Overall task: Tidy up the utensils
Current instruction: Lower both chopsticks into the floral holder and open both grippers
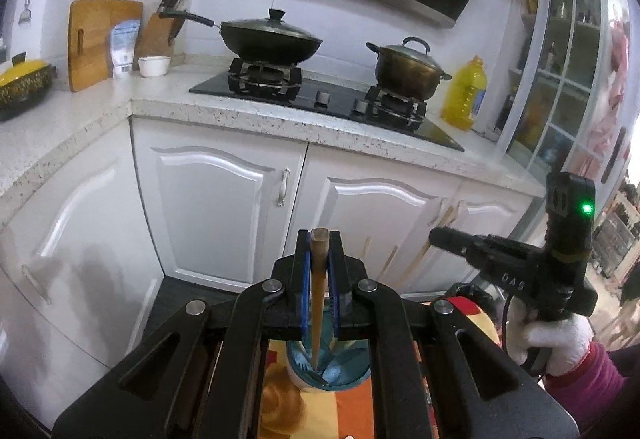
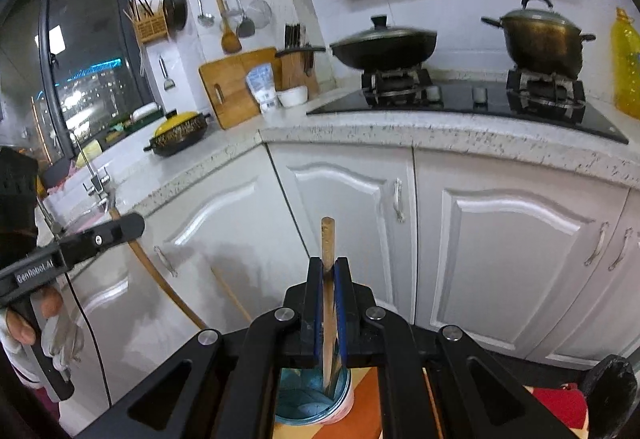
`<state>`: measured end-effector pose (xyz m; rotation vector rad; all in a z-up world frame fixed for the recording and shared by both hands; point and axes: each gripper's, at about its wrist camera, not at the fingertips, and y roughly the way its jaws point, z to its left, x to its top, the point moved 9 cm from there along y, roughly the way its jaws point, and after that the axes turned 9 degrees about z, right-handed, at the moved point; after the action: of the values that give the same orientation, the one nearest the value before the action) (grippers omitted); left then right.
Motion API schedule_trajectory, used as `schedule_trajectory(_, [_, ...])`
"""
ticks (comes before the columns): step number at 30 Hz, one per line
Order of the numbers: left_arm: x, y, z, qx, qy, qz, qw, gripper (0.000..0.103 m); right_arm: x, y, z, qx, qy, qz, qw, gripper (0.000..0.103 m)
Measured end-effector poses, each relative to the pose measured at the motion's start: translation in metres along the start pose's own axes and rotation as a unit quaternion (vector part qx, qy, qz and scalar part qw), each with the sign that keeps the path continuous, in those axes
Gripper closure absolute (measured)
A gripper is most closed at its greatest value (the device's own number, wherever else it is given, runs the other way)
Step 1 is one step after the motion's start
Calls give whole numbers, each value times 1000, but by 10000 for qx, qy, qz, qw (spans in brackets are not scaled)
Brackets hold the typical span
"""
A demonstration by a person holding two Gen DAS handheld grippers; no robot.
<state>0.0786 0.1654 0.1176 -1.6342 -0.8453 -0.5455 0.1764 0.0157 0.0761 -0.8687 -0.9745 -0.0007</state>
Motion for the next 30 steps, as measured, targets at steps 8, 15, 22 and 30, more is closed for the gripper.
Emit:
schedule_trajectory(8, [-28,44,5,283,48,256,9993,97,-31,38,-9,181,196,471,9985,98])
schedule_trajectory(15, [-55,80,7,303,-58,668,9973,97,-56,57,-17,319,378,773,9958,98])
schedule_trajectory(22, [-63,84,12,261,-312,749,9964,82,-66,42,-21,532,547,734,9944,62])
schedule_trajectory(30, [-66,55,0,199,-270,603,9976,66,-86,18,-21,443,519,798,9945,62])
